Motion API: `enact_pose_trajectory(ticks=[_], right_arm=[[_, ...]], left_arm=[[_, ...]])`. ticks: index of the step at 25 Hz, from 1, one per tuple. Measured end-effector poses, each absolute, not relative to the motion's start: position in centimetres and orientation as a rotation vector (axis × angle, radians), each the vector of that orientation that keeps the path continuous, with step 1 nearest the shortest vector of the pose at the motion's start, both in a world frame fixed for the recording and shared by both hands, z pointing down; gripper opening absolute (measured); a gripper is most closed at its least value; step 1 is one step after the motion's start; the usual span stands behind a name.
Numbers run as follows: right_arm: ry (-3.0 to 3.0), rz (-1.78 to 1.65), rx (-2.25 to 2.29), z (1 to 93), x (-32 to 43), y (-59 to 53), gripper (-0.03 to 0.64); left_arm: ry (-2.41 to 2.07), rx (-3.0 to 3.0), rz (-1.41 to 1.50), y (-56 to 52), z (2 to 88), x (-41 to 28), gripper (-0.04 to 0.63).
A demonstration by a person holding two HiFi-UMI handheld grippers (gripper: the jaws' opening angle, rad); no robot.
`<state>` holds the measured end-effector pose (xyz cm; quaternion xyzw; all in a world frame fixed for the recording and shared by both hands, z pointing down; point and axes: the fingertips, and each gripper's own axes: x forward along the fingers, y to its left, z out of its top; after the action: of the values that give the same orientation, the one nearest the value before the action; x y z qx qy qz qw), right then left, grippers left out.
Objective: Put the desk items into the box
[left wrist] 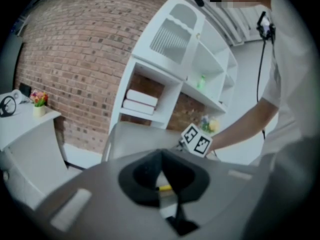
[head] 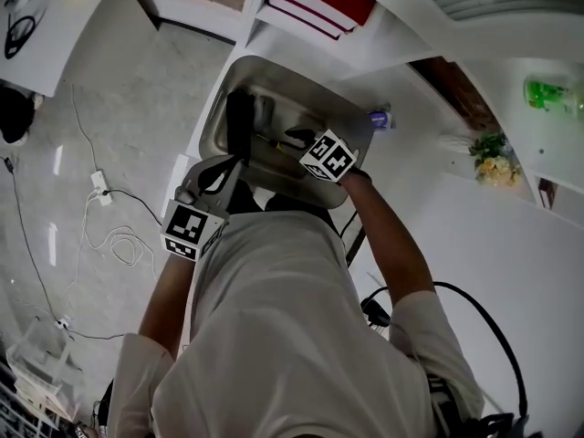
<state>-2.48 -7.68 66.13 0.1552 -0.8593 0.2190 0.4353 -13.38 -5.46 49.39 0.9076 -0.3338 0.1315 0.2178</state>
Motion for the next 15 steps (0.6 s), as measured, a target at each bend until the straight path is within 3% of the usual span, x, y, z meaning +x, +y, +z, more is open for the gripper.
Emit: enact_pose_trajectory(ticks=[15], right_arm=[[-2.425, 0.381, 0.626, 56.7, -4.2, -10.2, 0.100]], left_arm=[[-0.906, 2.557, 0.383, -3.2, 48.5, -11.4, 0.003]])
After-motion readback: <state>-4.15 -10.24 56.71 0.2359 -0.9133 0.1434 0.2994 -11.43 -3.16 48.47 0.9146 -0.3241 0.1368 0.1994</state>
